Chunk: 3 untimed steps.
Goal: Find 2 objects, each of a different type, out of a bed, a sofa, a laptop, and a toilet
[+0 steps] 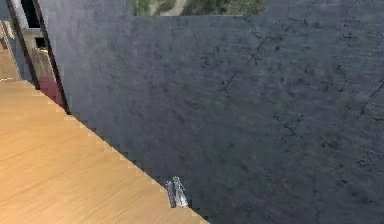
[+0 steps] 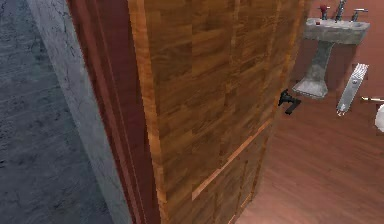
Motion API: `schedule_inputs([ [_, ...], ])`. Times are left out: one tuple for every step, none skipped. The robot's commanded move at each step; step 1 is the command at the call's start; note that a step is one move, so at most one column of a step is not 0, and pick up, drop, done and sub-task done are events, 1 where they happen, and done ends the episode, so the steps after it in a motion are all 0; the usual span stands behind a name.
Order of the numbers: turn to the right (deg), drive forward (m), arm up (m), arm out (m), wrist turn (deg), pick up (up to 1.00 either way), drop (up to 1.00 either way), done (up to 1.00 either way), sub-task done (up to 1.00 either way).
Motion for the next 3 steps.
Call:
schedule_inputs([
  [24.0,0.00,0.00,0.00,0.0,0.00,0.00,0.00,0.00],
  [0.0,0.05,0.00,0.00,0.0,0.00,0.00,0.00,0.00],
  [-45.0,0.00,0.00,0.00,0.0,0.00,0.00,0.00,0.00],
])
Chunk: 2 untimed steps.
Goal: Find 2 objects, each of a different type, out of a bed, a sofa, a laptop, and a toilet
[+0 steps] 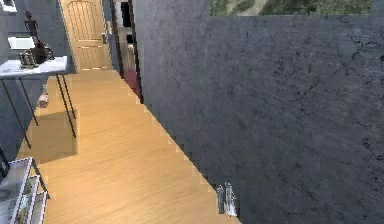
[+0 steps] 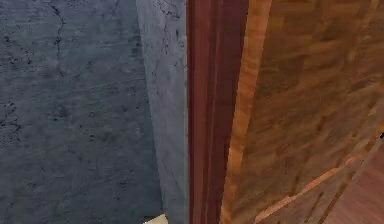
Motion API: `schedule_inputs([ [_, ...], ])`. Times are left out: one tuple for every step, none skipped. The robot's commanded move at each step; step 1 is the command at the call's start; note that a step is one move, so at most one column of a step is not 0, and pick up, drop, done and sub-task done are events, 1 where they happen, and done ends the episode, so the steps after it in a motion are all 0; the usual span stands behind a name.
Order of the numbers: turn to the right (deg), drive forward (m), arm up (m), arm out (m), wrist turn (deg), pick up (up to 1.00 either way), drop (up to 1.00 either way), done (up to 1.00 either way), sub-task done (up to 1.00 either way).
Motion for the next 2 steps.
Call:
schedule_inputs([
  [-21.0,0.00,0.00,0.00,0.0,0.00,0.00,0.00,0.00],
  [0.0,1.00,0.00,0.00,0.0,0.00,0.00,0.00,0.00],
])
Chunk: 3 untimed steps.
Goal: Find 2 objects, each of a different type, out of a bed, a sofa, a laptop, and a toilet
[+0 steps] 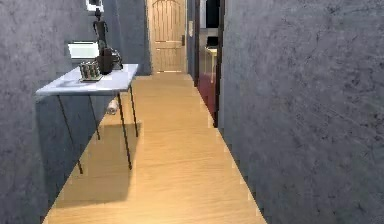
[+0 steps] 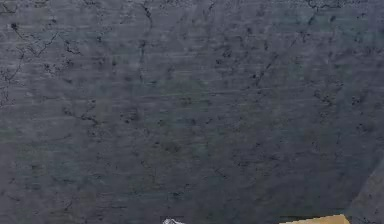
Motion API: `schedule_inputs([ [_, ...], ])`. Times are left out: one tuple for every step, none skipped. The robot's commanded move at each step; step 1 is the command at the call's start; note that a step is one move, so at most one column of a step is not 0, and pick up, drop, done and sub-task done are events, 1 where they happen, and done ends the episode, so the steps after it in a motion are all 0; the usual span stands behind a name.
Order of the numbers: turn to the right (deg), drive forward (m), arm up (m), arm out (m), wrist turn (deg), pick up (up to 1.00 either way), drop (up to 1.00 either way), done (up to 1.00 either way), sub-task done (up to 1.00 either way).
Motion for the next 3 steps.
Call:
schedule_inputs([
  [0.0,1.00,0.00,0.00,0.0,0.00,0.00,0.00,0.00],
  [0.0,1.00,0.00,0.00,0.0,0.00,0.00,0.00,0.00],
  [-3.0,0.00,0.00,0.00,0.0,0.00,0.00,0.00,0.00],
])
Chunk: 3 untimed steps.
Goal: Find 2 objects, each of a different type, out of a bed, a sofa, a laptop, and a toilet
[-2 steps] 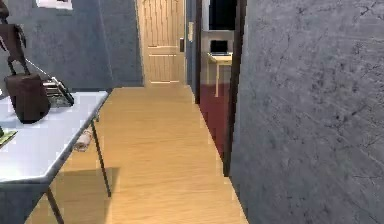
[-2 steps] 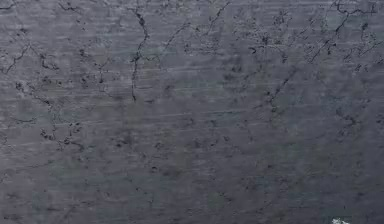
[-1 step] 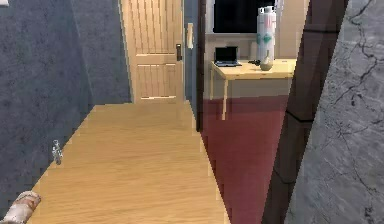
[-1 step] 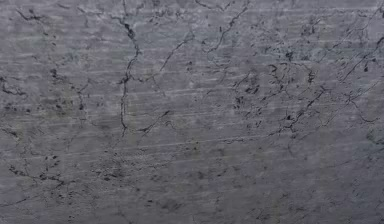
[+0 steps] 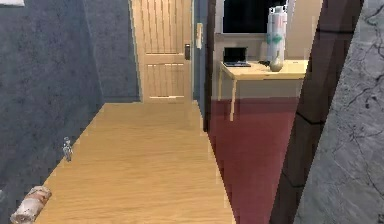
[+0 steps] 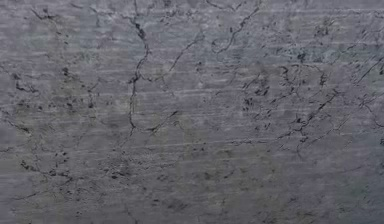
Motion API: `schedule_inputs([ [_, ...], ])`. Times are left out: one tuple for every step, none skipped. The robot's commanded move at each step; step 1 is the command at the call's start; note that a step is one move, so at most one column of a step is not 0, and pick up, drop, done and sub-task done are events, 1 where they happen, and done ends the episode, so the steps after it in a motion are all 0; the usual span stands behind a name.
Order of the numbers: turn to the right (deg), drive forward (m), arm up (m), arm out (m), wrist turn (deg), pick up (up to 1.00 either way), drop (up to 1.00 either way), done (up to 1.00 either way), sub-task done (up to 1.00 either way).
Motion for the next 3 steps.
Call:
schedule_inputs([
  [-15.0,0.00,0.00,0.00,0.0,0.00,0.00,0.00,0.00],
  [0.0,0.75,0.00,0.00,0.0,0.00,0.00,0.00,0.00],
  [45.0,0.00,0.00,0.00,0.0,0.00,0.00,0.00,0.00],
])
